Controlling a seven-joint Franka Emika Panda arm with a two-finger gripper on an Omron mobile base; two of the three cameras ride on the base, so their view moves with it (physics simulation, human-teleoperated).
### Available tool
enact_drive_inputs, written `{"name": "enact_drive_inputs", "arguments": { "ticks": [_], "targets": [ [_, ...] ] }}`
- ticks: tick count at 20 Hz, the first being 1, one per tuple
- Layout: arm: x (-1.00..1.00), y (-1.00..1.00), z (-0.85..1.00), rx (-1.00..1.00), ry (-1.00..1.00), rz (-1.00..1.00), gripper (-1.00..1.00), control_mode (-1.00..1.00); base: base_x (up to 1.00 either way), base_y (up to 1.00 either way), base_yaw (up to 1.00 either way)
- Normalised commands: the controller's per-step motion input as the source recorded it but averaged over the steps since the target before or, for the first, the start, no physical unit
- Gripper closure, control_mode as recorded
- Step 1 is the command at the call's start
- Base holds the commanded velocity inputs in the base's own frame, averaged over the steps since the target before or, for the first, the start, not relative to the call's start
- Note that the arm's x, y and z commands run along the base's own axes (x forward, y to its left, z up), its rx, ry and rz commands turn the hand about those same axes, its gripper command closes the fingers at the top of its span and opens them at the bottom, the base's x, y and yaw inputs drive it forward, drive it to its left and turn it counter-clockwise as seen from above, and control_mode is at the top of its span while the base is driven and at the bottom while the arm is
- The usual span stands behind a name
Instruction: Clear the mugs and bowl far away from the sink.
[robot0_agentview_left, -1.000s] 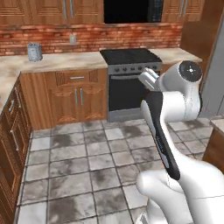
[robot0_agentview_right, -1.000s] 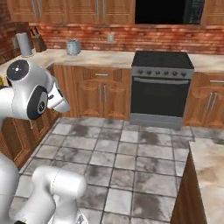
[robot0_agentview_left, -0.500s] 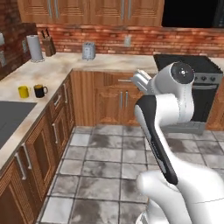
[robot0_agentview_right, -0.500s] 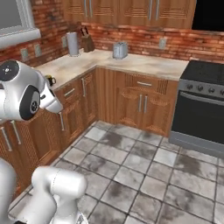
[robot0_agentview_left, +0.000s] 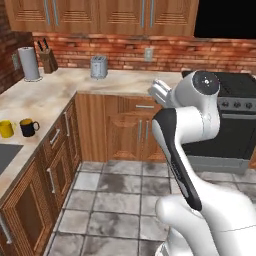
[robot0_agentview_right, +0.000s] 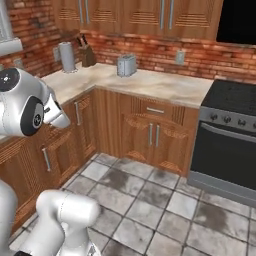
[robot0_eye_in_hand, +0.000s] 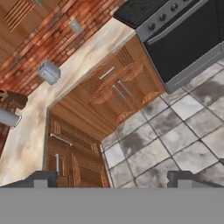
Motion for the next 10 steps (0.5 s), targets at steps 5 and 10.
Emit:
{"name": "enact_drive_inputs", "arguments": {
  "ticks": [5,10],
  "targets": [
    [0.0,0.0,0.0,0.0,0.0,0.0,-1.0,1.0,1.0,0.0,0.23],
    [0.0,0.0,0.0,0.0,0.0,0.0,-1.0,1.0,1.0,-0.07,0.5]
  ]
}}
